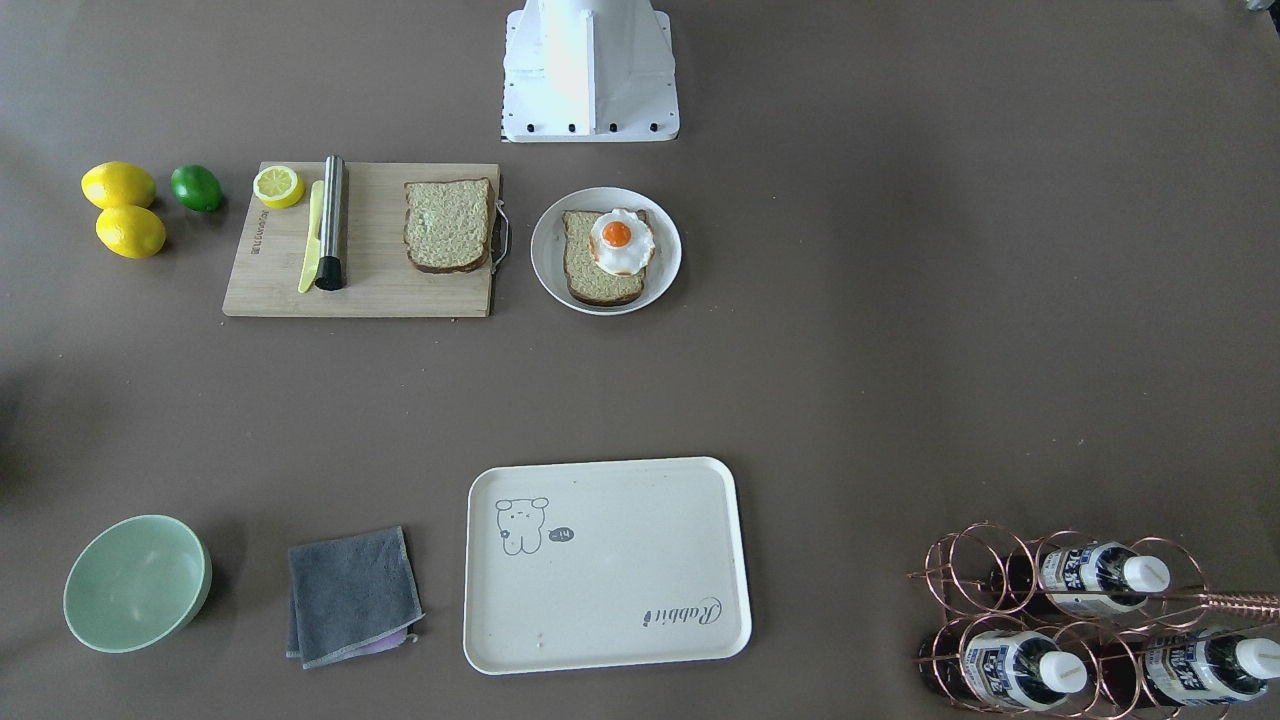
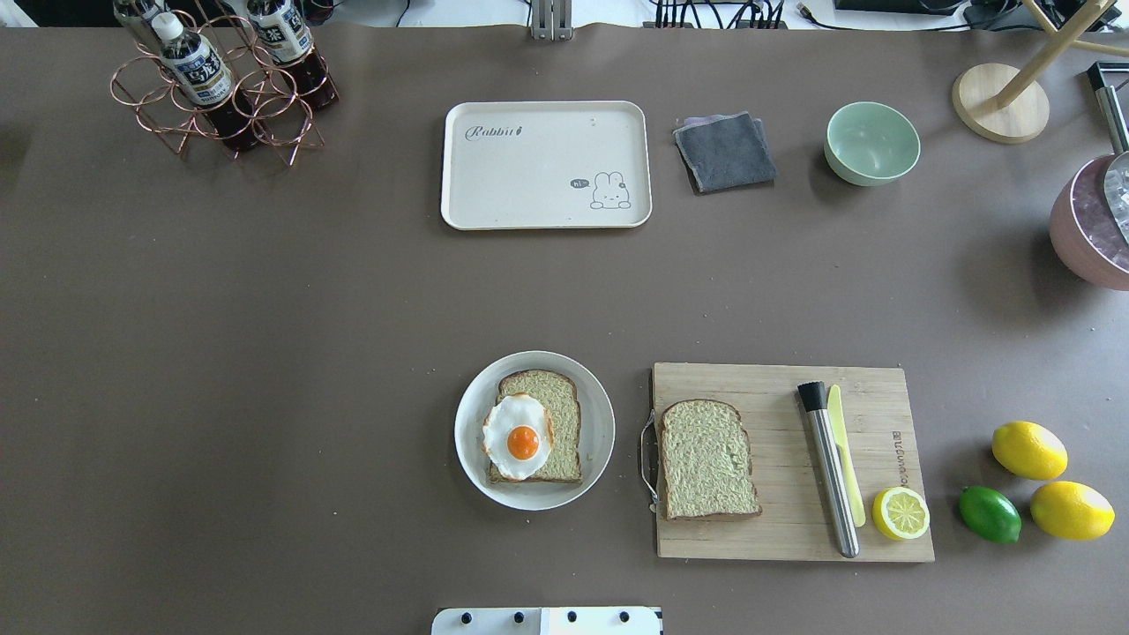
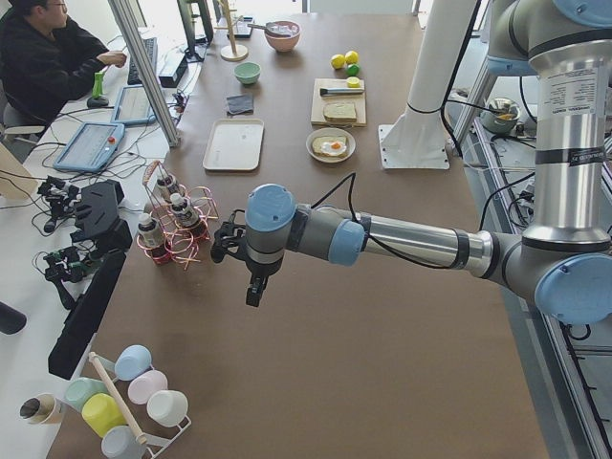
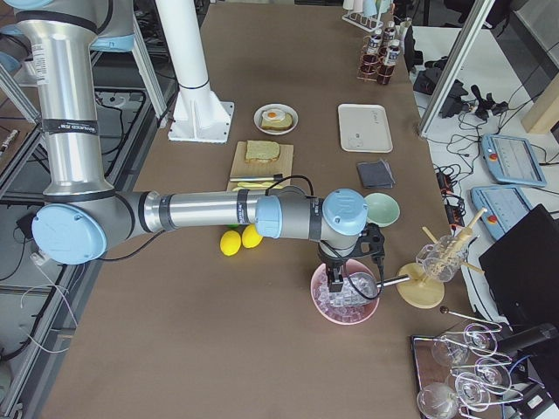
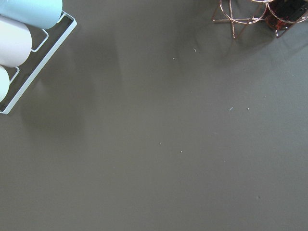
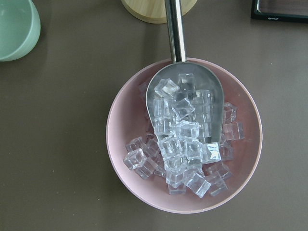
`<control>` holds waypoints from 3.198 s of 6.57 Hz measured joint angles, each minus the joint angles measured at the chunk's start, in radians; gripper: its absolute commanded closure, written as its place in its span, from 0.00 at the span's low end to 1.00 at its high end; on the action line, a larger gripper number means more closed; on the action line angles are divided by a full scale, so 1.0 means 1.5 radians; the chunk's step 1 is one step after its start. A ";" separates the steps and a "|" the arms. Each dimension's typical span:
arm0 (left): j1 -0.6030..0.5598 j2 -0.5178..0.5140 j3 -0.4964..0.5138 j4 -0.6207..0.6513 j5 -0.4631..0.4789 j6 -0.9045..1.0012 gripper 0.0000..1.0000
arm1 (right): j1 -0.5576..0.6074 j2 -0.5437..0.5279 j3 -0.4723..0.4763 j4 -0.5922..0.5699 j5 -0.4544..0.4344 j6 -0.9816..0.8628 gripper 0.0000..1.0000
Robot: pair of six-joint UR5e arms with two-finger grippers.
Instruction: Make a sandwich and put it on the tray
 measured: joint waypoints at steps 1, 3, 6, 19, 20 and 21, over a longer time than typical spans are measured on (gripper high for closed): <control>0.019 -0.006 -0.001 -0.029 -0.019 -0.021 0.02 | -0.003 0.004 -0.003 0.013 0.017 0.000 0.00; 0.091 -0.017 0.005 -0.178 -0.032 -0.186 0.03 | -0.018 0.007 -0.005 0.060 0.039 0.004 0.00; 0.227 -0.072 0.006 -0.342 0.013 -0.510 0.03 | -0.076 0.020 0.000 0.183 0.046 0.171 0.00; 0.446 -0.190 -0.014 -0.364 0.189 -0.823 0.03 | -0.678 -0.036 0.235 0.551 -0.271 0.958 0.00; 0.446 -0.189 -0.015 -0.364 0.189 -0.823 0.03 | -0.706 -0.036 0.237 0.551 -0.296 0.965 0.00; 0.446 -0.187 -0.017 -0.364 0.189 -0.823 0.03 | -0.725 -0.035 0.237 0.551 -0.310 0.974 0.00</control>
